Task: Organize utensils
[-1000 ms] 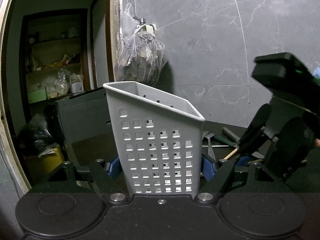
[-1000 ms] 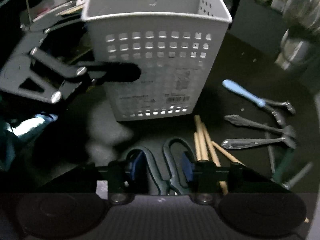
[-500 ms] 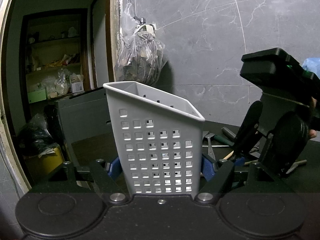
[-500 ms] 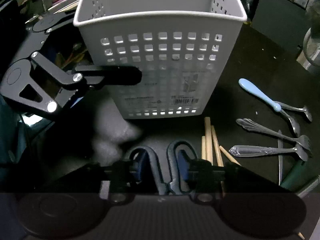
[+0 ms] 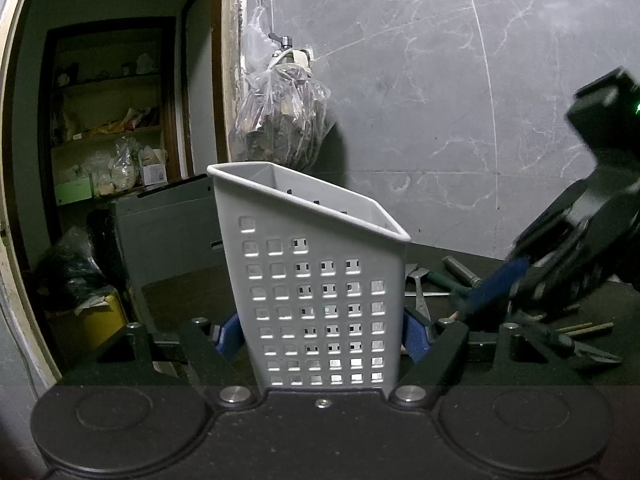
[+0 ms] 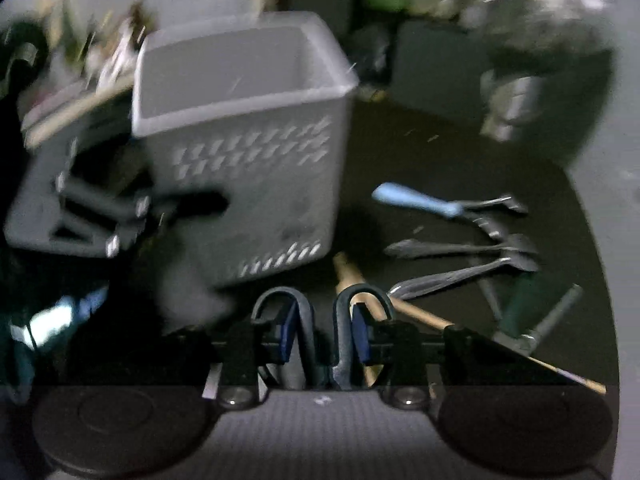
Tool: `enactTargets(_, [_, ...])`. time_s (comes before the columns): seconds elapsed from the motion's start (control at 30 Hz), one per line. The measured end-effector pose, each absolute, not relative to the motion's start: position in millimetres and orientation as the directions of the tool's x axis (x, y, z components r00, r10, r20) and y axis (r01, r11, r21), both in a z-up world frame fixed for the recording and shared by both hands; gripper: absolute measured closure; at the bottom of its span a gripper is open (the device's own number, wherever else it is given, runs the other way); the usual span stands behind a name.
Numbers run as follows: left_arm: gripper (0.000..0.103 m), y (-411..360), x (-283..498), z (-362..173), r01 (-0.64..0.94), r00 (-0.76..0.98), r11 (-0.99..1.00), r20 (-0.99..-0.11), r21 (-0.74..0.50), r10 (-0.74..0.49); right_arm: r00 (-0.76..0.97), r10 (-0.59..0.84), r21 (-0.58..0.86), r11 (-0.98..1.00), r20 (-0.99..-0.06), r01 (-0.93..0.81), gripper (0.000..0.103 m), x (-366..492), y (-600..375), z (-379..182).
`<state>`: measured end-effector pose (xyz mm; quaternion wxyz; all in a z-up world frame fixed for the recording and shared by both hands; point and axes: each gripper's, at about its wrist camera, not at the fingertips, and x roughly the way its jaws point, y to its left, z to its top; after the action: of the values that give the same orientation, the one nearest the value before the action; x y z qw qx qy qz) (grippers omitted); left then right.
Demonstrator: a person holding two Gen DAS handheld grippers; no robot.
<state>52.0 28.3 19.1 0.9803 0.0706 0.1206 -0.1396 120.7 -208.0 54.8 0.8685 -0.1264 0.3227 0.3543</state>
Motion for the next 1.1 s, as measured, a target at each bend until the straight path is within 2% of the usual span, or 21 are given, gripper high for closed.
enactTargets(0.33, [0.025,27.4,52.8,18.2,0.291,0.932,0.951,-0.256,0.107,-0.257,0.789,0.566,0.095,0.822,-0.239,-0.561,0.070,65.5,-266.6,80.8])
enactTargets(0.5, [0.025,26.8,52.7,18.1,0.291,0.932,0.950,-0.256,0.109,-0.256,0.823,0.557,0.126,0.829,-0.114,-0.544,0.070,59.8,-272.4,77.1])
enactTargets(0.7, [0.025,26.7,52.7,18.0,0.293,0.932,0.950,-0.255,0.109,-0.258,0.836,0.549,0.153,0.828,-0.019,-0.540,0.070,59.3,-271.4,71.5])
enactTargets(1.1, [0.025,26.4,53.1,17.5,0.294,0.932,0.950,-0.252,0.109,-0.259,0.801,0.596,0.152,0.788,0.052,-0.596,0.070,82.1,-242.3,73.6])
